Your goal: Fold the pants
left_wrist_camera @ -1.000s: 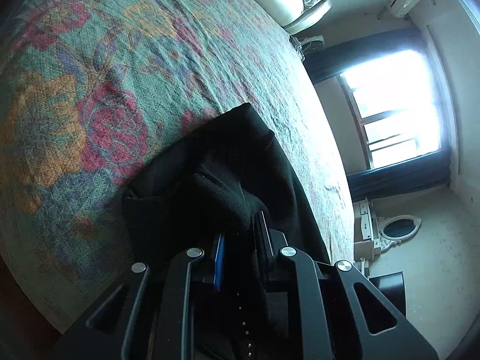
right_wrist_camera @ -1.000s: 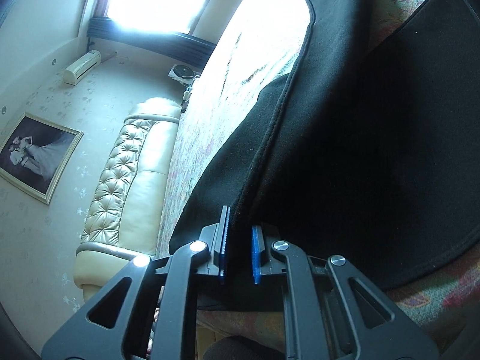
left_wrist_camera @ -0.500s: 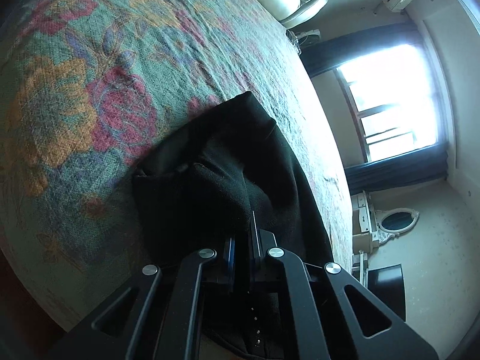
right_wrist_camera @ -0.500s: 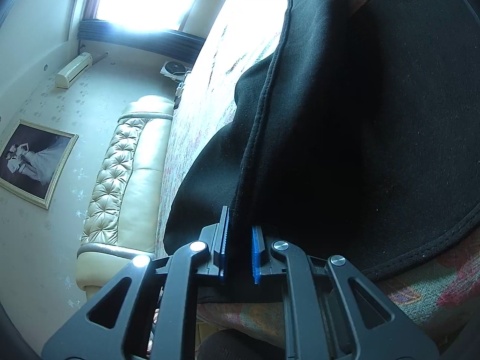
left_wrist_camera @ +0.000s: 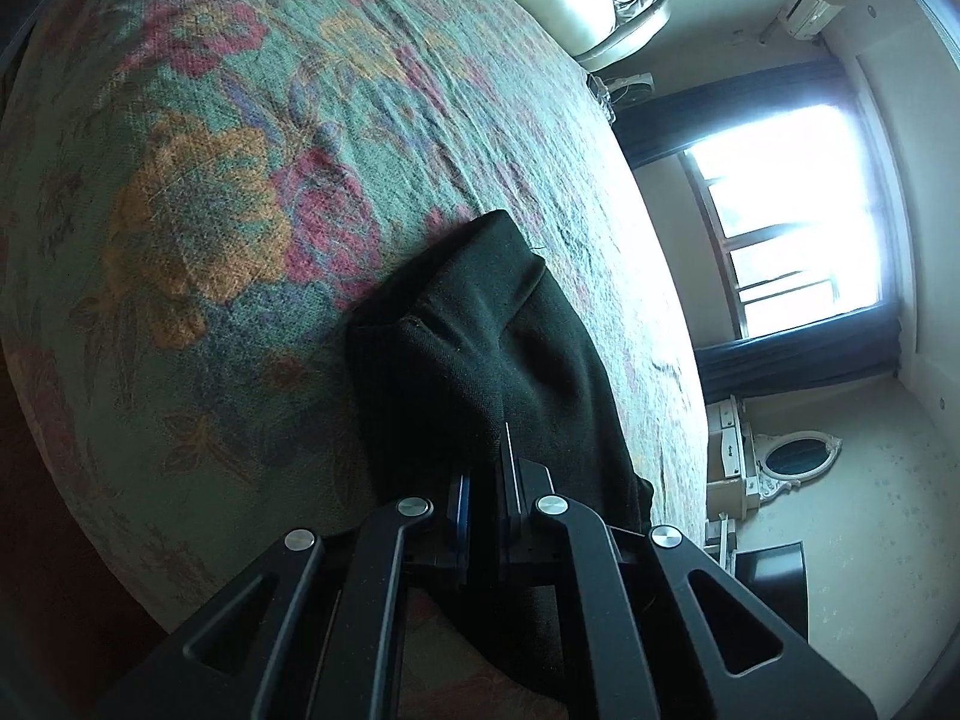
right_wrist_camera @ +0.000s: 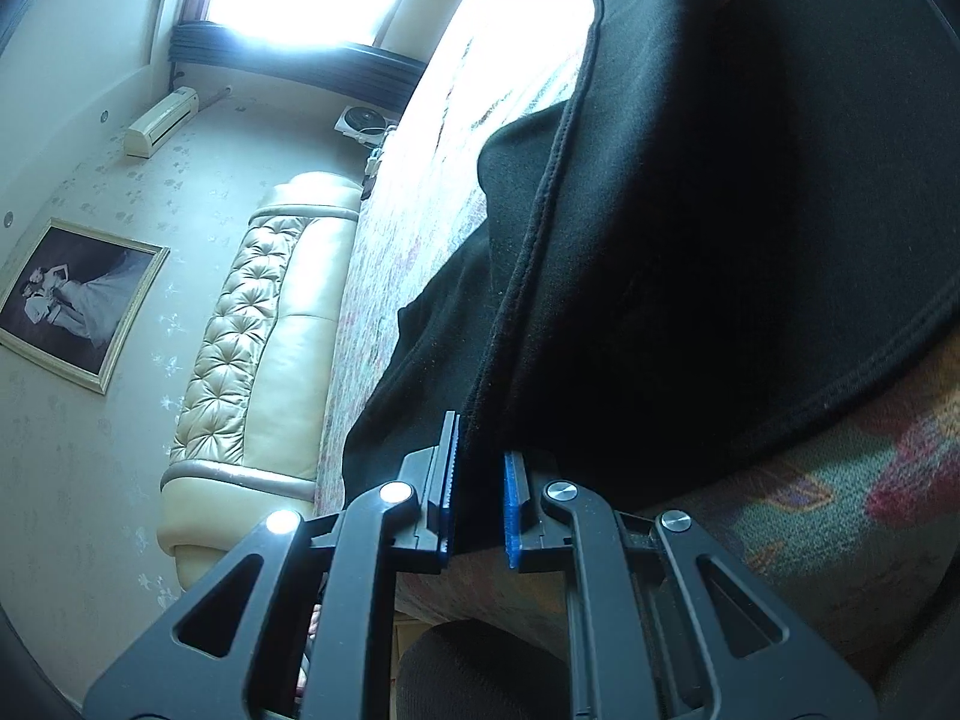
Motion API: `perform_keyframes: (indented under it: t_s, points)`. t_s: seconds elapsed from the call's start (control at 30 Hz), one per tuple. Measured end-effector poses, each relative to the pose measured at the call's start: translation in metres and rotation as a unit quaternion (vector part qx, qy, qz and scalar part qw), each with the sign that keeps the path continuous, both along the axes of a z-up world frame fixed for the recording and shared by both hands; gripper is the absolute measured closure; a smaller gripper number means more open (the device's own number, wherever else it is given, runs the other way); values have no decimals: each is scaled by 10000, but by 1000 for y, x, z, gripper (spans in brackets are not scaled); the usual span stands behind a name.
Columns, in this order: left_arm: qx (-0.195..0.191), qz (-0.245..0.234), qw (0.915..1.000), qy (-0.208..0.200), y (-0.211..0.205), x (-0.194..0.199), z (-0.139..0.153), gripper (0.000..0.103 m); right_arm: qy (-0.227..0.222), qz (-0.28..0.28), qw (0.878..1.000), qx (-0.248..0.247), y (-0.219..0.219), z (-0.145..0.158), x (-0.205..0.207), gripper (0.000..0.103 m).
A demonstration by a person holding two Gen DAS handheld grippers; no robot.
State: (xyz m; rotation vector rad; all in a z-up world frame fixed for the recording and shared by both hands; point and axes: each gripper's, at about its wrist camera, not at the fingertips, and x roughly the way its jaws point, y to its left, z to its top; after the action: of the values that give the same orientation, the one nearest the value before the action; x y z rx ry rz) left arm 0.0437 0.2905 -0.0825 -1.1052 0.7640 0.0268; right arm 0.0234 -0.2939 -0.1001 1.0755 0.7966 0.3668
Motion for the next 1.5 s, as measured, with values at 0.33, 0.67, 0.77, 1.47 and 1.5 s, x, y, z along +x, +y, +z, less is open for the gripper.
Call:
perform_keyframes:
  t_s: [0.33, 0.67, 0.77, 1.47, 1.5]
  points:
    - [31, -141, 9999, 61, 2, -4, -17, 93, 309, 132, 9993, -153, -6, -22, -7, 85]
    - [1019, -391, 9940, -16, -3, -23, 28, 57, -232, -164, 9918, -1248, -67, 53, -12, 54]
    - [1385, -575, 9877, -446, -29, -10, 52, 25, -381, -347, 9809, -1878, -91, 87, 23, 31]
    - [1592, -2045, 9645, -511, -185, 73, 25, 17, 1810, 17, 8544, -4871, -99, 34, 315, 55]
    - [1632, -2066, 9632, -541, -186, 72, 25, 17, 1799, 1, 8520, -4916, -101, 35, 312, 67]
